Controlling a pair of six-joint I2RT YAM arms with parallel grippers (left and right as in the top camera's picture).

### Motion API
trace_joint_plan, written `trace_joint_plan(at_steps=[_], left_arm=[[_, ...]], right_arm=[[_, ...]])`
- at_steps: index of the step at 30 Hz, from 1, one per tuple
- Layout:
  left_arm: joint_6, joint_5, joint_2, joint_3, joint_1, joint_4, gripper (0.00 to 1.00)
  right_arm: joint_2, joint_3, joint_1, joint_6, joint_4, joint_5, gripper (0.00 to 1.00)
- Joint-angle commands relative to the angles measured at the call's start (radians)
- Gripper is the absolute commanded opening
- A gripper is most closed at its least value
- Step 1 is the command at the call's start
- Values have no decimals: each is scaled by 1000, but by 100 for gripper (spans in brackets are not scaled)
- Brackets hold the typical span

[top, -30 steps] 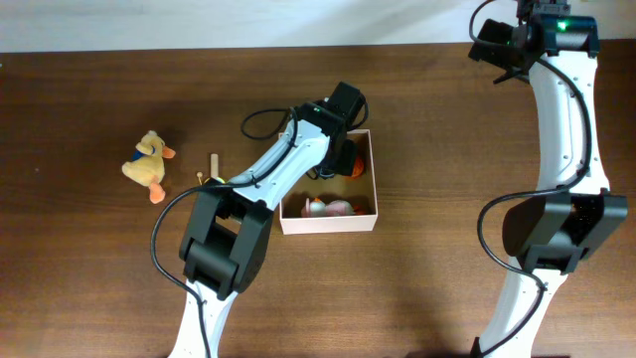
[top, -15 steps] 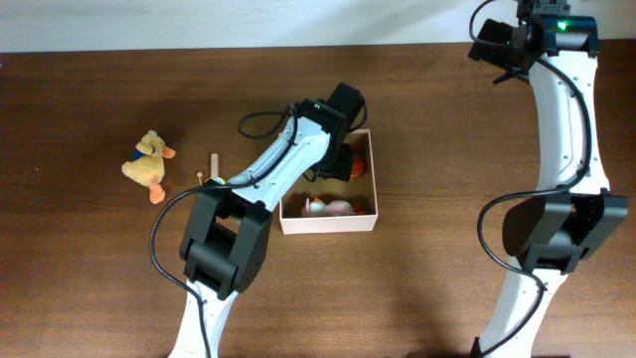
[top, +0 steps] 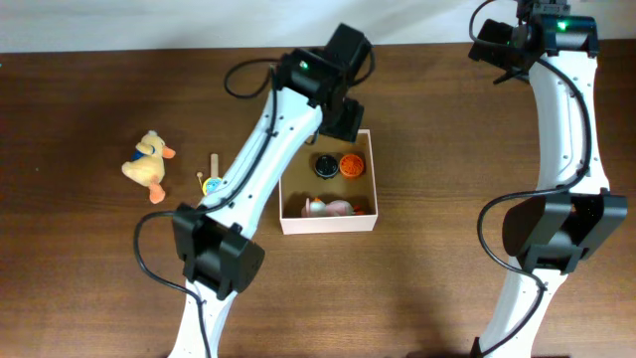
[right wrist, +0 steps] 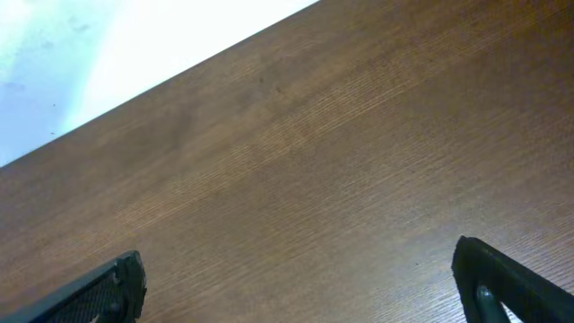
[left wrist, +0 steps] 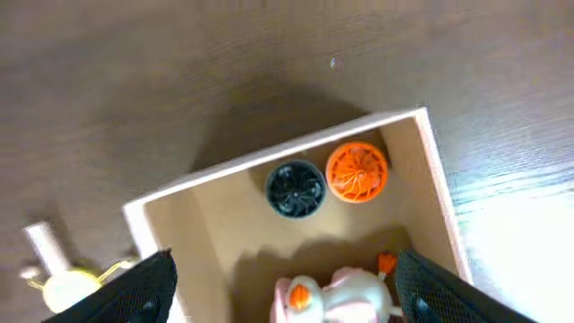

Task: Pack container
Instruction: 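Move the left gripper over the yellow drum rattle handle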

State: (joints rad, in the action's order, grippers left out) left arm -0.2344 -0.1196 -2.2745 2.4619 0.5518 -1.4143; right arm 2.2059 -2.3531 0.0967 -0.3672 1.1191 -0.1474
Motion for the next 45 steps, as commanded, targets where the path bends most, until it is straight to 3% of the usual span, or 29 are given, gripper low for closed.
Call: trace_joint_plan(at_steps=[1,10,17,28,38,45], left_arm=[[27,-85,10,72,-63,-43,80],[27,-94,10,57,-309,-148,81],[27,-78,9,-45,-425,-173,80],[7,-29,9,-421,-434,-5,80],[-71,-23,9,-568,-434,120,79],[-80,-27,9,-636,-433,196,73]], right_arm=[[12,-1,-5,-12,-1,2,99],[12,-1,-5,-12,-1,2,99],[12,-1,-5,-12,-1,2,99],[12,-1,-5,-12,-1,2,99],[12,-1,-5,-12,-1,2,99],[12,-1,-5,-12,-1,2,99]])
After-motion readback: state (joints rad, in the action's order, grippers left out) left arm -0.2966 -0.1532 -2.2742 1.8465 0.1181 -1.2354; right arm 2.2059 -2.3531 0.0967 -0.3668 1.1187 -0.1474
